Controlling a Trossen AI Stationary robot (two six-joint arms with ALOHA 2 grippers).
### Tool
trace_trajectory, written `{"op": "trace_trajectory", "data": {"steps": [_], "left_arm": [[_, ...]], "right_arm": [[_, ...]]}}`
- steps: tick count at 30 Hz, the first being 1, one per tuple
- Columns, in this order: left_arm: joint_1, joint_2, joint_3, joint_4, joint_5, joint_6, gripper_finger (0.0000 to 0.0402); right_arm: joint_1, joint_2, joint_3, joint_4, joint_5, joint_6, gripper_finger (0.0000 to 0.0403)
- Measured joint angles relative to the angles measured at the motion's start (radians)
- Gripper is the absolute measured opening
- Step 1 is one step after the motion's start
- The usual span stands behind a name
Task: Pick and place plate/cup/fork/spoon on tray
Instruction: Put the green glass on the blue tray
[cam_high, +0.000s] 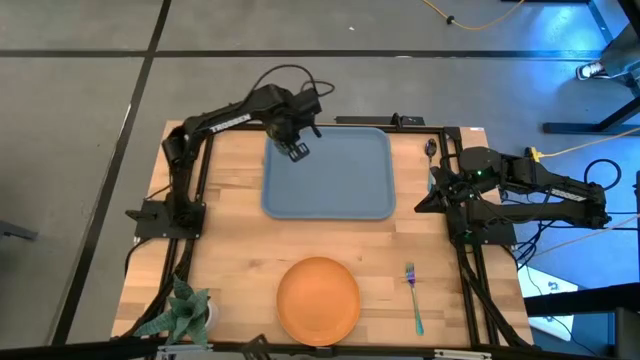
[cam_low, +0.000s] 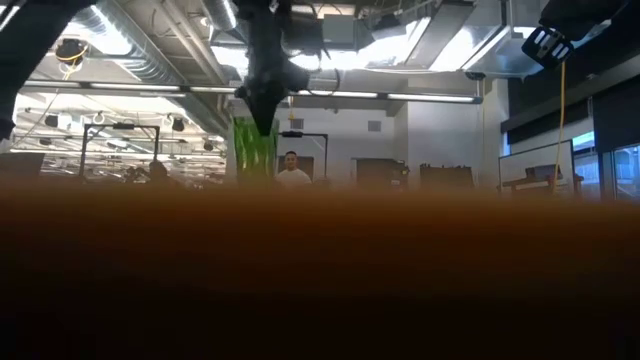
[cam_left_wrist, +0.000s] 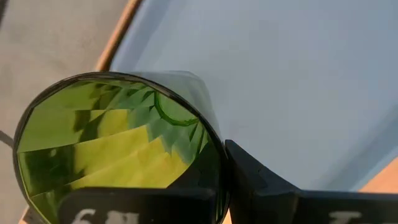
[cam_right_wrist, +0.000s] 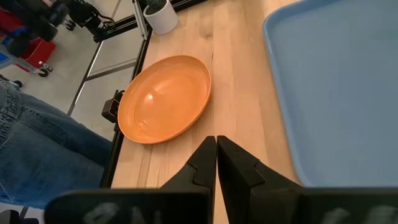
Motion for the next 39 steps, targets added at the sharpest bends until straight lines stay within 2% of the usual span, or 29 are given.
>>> {"op": "trace_trajectory", "data": {"steps": [10, 27, 34, 39], "left_arm": [[0.031, 0.059, 0.001, 0.007, 0.005, 0.026, 0.0002], [0.064, 0.073, -0.025, 0.070, 0.030, 0.025, 0.0002], [0.062, 0.083, -0.026, 0.093, 0.045, 0.025, 0.0034], [0.060, 0.084, -0.026, 0.088, 0.039, 0.025, 0.0039]], "right_arm": [[0.000, 0.000, 0.000, 0.000, 0.000, 0.000, 0.0020], [0.000, 0.000, 0.000, 0.000, 0.000, 0.000, 0.0020], [0.000, 0.000, 0.000, 0.000, 0.000, 0.000, 0.0020], [0.000, 0.000, 0.000, 0.000, 0.000, 0.000, 0.0020]]}}
